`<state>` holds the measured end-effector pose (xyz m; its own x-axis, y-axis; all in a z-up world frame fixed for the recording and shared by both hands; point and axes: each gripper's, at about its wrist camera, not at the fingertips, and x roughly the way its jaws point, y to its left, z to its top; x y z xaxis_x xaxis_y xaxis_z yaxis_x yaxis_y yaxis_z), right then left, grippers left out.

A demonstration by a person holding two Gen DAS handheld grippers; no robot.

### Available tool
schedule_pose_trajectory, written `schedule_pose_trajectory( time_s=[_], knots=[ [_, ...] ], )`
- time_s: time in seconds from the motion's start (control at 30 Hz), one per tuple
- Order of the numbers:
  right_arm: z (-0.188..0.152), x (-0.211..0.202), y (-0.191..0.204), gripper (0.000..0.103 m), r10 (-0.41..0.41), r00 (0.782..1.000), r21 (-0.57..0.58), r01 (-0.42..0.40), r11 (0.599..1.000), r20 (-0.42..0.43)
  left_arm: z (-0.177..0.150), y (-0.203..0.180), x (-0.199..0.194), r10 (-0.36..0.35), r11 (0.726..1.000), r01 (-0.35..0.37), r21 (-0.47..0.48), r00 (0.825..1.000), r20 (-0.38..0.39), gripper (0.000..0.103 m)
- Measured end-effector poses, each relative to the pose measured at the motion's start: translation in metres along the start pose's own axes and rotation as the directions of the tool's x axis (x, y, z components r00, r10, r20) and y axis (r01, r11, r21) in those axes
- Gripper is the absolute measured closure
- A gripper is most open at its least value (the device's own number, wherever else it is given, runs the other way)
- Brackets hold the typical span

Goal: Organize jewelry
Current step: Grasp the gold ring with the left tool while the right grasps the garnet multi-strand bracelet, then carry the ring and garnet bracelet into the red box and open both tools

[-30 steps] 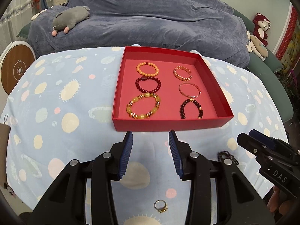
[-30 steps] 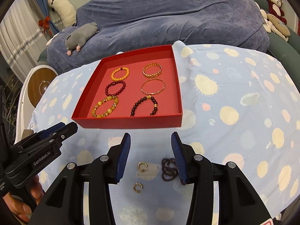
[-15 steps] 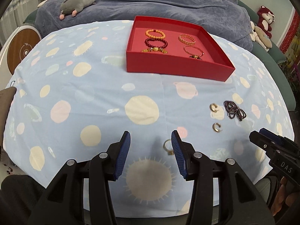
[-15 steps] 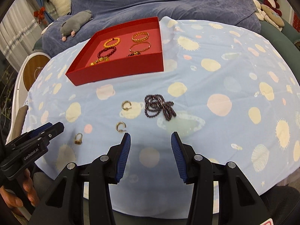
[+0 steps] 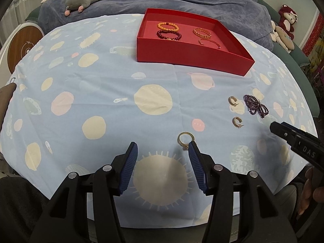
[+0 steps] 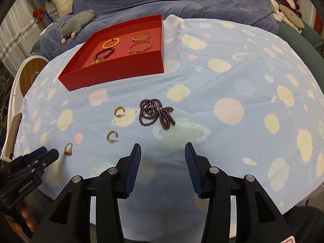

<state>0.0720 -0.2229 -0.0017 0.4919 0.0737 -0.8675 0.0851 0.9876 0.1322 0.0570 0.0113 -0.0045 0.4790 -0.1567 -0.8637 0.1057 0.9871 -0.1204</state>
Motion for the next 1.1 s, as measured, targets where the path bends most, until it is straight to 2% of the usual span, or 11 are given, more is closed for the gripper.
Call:
schedule_pose_trajectory(
  time_s=[0.23,0.3,0.37,0.43,0.6,0.67,0.8,0.87,1.03,1.1],
  knots=[
    [0.019,0.020,0.001,0.062,-0.001,1.000,-0.008,0.001,1.000,-0.006,-0.001,-0.002,0.004,-0.022,1.000,0.022,0.007,1.000,-0.015,0.052],
    [0.021,0.025,0.002,0.068,0.005,1.000,-0.011,-0.005,1.000,-0.013,-0.001,-0.005,0.005,-0.028,1.000,0.028,0.014,0.999,-0.020,0.052],
    [0.022,0.030,0.002,0.082,0.013,1.000,-0.011,-0.014,1.000,-0.028,-0.001,-0.007,0.007,-0.032,0.999,0.033,0.018,0.999,-0.027,0.052],
    [0.022,0.034,0.001,0.091,0.027,0.999,-0.004,-0.027,1.000,-0.038,0.000,-0.009,0.010,-0.034,0.999,0.035,0.024,0.999,-0.032,0.052],
    [0.022,0.033,0.000,0.094,0.042,0.999,0.010,-0.041,0.999,-0.029,0.005,-0.014,0.017,-0.040,0.999,0.041,0.030,0.999,-0.035,0.052],
    [0.021,0.029,0.000,0.096,0.053,0.998,0.019,-0.052,0.998,-0.024,0.007,-0.016,0.021,-0.045,0.999,0.047,0.028,0.998,-0.043,0.058],
    [0.017,0.018,-0.001,0.097,0.072,0.997,0.040,-0.072,0.997,-0.015,0.009,-0.021,0.022,-0.047,0.998,0.048,0.041,0.998,-0.040,0.063],
    [0.014,0.014,-0.001,0.097,0.081,0.997,0.046,-0.080,0.996,-0.012,0.009,-0.023,0.023,-0.058,0.997,0.060,0.048,0.997,-0.043,0.073],
    [0.005,0.002,0.002,0.099,0.096,0.995,0.053,-0.096,0.994,-0.005,0.006,-0.024,0.021,-0.083,0.995,0.085,0.045,0.995,-0.055,0.089],
    [0.003,-0.003,0.003,0.099,0.101,0.995,0.052,-0.101,0.994,-0.003,0.005,-0.022,0.020,-0.095,0.995,0.097,0.027,0.994,-0.062,0.088]
  ],
)
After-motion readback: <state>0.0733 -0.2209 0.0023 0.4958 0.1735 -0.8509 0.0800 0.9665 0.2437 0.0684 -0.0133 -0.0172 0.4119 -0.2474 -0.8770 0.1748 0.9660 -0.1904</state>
